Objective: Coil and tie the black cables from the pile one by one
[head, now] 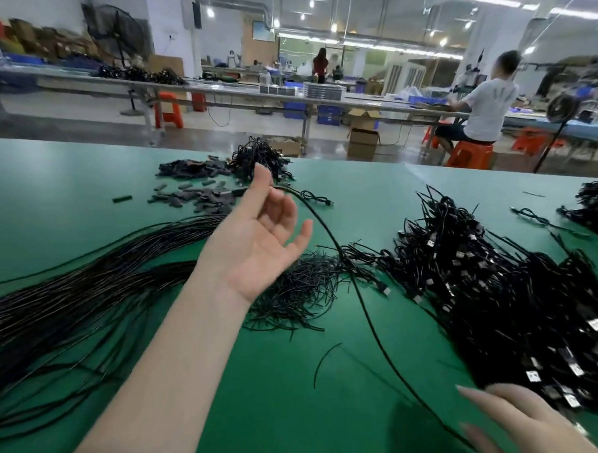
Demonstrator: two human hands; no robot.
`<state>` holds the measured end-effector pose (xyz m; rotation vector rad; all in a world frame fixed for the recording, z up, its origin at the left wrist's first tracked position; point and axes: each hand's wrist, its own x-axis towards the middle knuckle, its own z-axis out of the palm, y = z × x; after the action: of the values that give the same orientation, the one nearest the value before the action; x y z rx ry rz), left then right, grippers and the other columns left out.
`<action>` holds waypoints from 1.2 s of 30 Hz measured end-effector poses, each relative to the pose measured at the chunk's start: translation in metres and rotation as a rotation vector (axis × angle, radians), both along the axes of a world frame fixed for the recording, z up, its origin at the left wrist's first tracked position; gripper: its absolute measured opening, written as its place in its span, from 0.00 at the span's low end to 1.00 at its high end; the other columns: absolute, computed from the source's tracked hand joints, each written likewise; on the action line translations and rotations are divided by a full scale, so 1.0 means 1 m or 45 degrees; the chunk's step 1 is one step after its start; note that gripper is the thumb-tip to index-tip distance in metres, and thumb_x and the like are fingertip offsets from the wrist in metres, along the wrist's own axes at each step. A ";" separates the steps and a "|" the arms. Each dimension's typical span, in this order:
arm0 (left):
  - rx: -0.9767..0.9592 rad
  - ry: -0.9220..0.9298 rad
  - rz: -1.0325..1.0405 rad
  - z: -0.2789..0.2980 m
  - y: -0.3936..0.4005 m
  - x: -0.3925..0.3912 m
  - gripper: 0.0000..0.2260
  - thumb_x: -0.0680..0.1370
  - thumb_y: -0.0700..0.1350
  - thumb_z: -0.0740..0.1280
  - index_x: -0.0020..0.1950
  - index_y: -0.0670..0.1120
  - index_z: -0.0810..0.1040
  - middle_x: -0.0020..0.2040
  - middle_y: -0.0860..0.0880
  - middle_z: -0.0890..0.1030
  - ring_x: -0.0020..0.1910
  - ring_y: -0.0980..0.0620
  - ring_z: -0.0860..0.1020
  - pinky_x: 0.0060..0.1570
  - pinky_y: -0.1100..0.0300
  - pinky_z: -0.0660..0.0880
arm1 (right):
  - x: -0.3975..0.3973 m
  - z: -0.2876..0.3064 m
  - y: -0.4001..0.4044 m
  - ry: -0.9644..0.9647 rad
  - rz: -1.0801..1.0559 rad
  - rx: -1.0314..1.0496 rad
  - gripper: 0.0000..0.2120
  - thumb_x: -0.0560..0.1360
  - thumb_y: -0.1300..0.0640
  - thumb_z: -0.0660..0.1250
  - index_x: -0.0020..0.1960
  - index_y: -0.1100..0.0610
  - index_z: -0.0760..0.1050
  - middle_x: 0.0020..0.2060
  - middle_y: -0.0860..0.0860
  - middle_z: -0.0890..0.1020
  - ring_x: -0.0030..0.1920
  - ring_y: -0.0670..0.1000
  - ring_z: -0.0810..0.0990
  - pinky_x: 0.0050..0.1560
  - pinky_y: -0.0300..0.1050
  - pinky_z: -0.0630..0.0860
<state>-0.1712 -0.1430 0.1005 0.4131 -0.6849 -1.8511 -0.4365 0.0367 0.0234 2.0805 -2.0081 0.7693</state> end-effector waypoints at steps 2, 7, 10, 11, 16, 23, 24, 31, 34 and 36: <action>-0.030 -0.015 -0.006 -0.008 0.008 -0.014 0.09 0.69 0.55 0.72 0.37 0.51 0.84 0.36 0.55 0.79 0.37 0.56 0.80 0.52 0.51 0.79 | 0.039 0.009 -0.014 -0.142 0.021 -0.070 0.19 0.74 0.41 0.65 0.62 0.46 0.79 0.53 0.45 0.79 0.42 0.51 0.82 0.40 0.44 0.78; -0.132 -0.384 0.139 -0.019 0.004 -0.020 0.18 0.70 0.62 0.66 0.47 0.52 0.86 0.38 0.55 0.77 0.39 0.56 0.76 0.54 0.57 0.73 | 0.098 0.039 -0.094 -0.658 0.273 0.031 0.19 0.76 0.42 0.60 0.67 0.42 0.70 0.60 0.31 0.71 0.60 0.31 0.68 0.61 0.25 0.62; -0.172 -0.505 0.186 -0.021 -0.004 -0.015 0.20 0.74 0.64 0.61 0.47 0.52 0.87 0.43 0.54 0.81 0.46 0.54 0.78 0.56 0.56 0.73 | 0.122 0.045 -0.135 -0.783 0.278 0.064 0.06 0.78 0.49 0.64 0.48 0.50 0.76 0.39 0.42 0.81 0.41 0.43 0.78 0.45 0.40 0.74; -0.186 -0.526 0.187 -0.021 -0.007 -0.014 0.21 0.76 0.63 0.59 0.46 0.52 0.87 0.44 0.54 0.82 0.46 0.54 0.80 0.54 0.57 0.74 | 0.128 0.044 -0.143 -0.821 0.300 0.085 0.07 0.79 0.49 0.64 0.44 0.52 0.75 0.33 0.45 0.79 0.36 0.47 0.77 0.40 0.43 0.73; -0.290 -0.749 0.059 -0.025 -0.009 -0.012 0.25 0.82 0.59 0.53 0.45 0.50 0.87 0.47 0.49 0.86 0.46 0.53 0.84 0.46 0.59 0.79 | 0.138 0.026 -0.156 -1.245 0.612 0.266 0.18 0.78 0.49 0.63 0.32 0.54 0.68 0.26 0.49 0.66 0.25 0.47 0.62 0.28 0.42 0.60; -0.306 -0.821 0.053 -0.027 -0.010 -0.010 0.26 0.82 0.61 0.51 0.44 0.52 0.87 0.50 0.47 0.86 0.40 0.56 0.79 0.42 0.60 0.78 | 0.121 0.026 -0.156 -1.805 0.833 0.530 0.19 0.82 0.53 0.57 0.35 0.49 0.77 0.28 0.46 0.69 0.26 0.45 0.59 0.27 0.37 0.54; -0.351 -0.868 0.044 -0.028 -0.010 -0.010 0.25 0.83 0.59 0.52 0.46 0.51 0.86 0.51 0.48 0.86 0.42 0.56 0.79 0.45 0.60 0.77 | 0.120 0.026 -0.156 -1.793 0.811 0.529 0.20 0.82 0.53 0.57 0.34 0.48 0.77 0.27 0.46 0.69 0.26 0.45 0.59 0.26 0.38 0.54; -0.276 -0.686 -0.038 -0.019 -0.008 -0.005 0.25 0.83 0.53 0.53 0.37 0.49 0.85 0.42 0.49 0.86 0.42 0.51 0.85 0.44 0.58 0.79 | 0.115 0.008 -0.158 -1.566 0.885 0.983 0.14 0.77 0.45 0.61 0.42 0.49 0.82 0.27 0.46 0.69 0.25 0.46 0.62 0.26 0.37 0.58; -0.222 -0.635 -0.339 -0.014 -0.001 0.001 0.27 0.82 0.52 0.53 0.25 0.49 0.76 0.24 0.53 0.76 0.24 0.54 0.77 0.28 0.64 0.74 | 0.102 0.002 -0.158 -1.299 0.820 1.242 0.18 0.74 0.40 0.63 0.41 0.51 0.84 0.26 0.46 0.68 0.25 0.45 0.63 0.26 0.37 0.60; -0.280 -0.651 -0.565 -0.012 0.000 0.006 0.27 0.81 0.52 0.53 0.22 0.50 0.71 0.19 0.54 0.69 0.19 0.55 0.71 0.24 0.66 0.71 | 0.091 0.003 -0.160 -0.976 0.573 1.188 0.22 0.75 0.38 0.64 0.31 0.53 0.78 0.23 0.46 0.67 0.24 0.47 0.61 0.25 0.38 0.59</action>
<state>-0.1656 -0.1426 0.0884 0.6363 -1.4066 -2.0650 -0.3457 -0.1232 0.0263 3.2117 -2.6676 0.8954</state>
